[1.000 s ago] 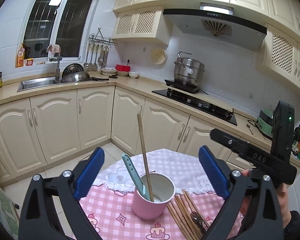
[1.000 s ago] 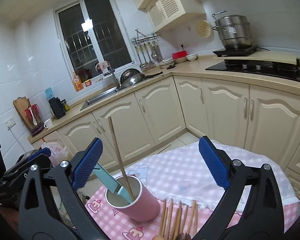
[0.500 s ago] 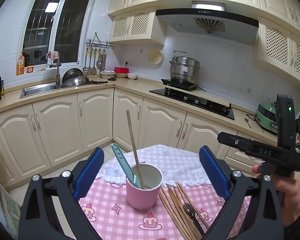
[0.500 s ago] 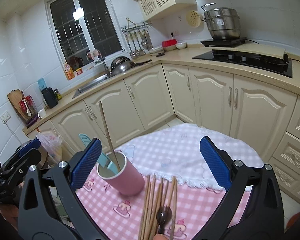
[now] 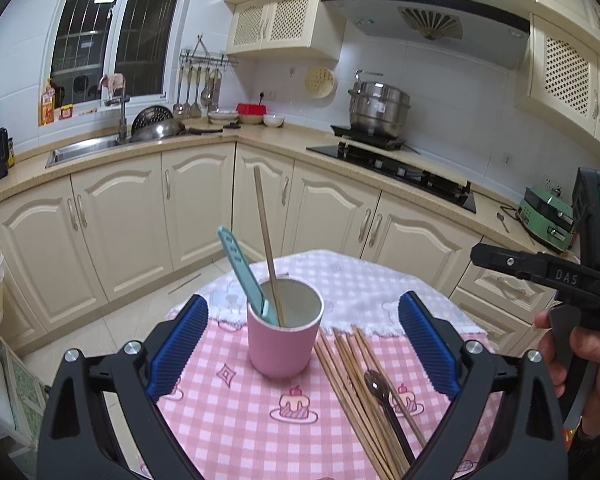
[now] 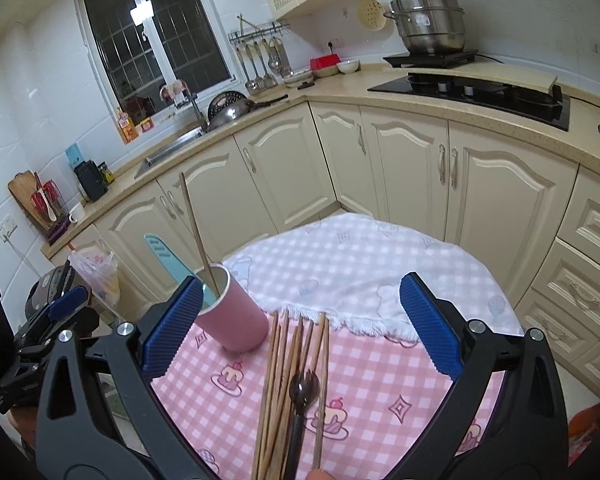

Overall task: Organize utensils
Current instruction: 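Move both grippers back over the remaining chopsticks, then lower the right gripper toward the chopsticks beside the spoon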

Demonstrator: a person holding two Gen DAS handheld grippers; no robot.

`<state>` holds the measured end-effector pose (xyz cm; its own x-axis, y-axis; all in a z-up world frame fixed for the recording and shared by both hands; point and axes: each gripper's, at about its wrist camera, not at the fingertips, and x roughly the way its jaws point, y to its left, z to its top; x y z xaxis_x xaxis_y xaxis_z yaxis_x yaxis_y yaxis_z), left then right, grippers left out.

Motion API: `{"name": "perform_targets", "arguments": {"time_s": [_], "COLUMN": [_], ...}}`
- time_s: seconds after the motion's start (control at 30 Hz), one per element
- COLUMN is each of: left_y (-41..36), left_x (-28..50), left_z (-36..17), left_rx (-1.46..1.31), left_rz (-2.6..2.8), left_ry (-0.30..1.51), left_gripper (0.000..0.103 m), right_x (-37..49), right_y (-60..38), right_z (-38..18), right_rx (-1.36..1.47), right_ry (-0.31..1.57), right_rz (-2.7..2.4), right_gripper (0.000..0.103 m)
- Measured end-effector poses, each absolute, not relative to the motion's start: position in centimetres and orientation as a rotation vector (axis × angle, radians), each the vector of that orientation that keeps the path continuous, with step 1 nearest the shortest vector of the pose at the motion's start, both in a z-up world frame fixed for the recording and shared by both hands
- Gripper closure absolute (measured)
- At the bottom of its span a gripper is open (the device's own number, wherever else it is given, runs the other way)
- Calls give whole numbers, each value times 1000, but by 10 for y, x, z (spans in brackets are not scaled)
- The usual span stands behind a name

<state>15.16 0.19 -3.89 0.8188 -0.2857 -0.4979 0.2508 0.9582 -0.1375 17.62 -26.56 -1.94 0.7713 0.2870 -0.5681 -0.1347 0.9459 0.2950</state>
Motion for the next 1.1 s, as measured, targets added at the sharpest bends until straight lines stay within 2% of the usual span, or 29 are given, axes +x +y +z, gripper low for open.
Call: {"name": "perform_targets", "arguments": {"time_s": [0.3, 0.8, 1.1], "left_y": [-16, -44, -50], "left_x": [154, 194, 206], "left_z": [-87, -190, -212], "left_rx": [-16, -10, -25], "left_rz": [-251, -224, -176], "left_ry": [707, 1137, 1222], "left_gripper": [9, 9, 9], "right_x": [173, 169, 168], "right_y": [-269, -266, -271], "right_z": [-60, -100, -109], "right_rx": [223, 175, 188], "right_ry": [794, 915, 937], "right_rz": [227, 231, 231], "right_gripper": [6, 6, 6]}}
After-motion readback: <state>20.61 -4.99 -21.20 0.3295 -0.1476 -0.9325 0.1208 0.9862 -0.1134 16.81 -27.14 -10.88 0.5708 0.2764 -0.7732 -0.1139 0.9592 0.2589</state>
